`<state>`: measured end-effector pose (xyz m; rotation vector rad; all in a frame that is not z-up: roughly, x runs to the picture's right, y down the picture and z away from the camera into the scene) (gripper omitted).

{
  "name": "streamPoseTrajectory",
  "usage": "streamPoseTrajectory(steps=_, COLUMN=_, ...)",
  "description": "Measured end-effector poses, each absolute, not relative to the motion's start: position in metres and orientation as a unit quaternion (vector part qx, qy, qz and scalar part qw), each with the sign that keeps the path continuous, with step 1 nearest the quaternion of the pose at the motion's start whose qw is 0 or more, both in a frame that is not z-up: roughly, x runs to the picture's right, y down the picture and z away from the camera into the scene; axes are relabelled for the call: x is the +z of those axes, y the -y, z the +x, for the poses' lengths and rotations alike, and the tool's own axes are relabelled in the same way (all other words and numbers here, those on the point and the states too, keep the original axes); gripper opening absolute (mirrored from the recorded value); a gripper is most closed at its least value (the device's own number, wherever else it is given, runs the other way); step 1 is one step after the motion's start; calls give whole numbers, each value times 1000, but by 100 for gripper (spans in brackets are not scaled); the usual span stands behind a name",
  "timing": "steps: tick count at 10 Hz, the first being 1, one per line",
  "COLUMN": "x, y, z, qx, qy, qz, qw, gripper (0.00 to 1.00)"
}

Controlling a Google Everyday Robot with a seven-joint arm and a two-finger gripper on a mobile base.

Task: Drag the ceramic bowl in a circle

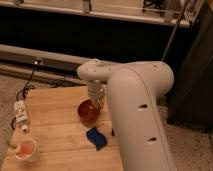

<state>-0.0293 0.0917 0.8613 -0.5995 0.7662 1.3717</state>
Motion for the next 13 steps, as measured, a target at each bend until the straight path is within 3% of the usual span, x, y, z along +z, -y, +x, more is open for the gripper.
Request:
streamPoseTrajectory(steps=6, x=905, y=-25, z=-94, qx=632, qy=-315, qz=-264, qw=657, gripper=0)
streamPoseTrajectory(steps=10, x=907, y=-37, z=-192, qx=581, qy=-293, qz=-295, qw=699, gripper=0)
streamPoseTrajectory(steps=13, x=886, y=-62, z=-254, qx=526, qy=-261, qz=-330, qw=739, gripper=0)
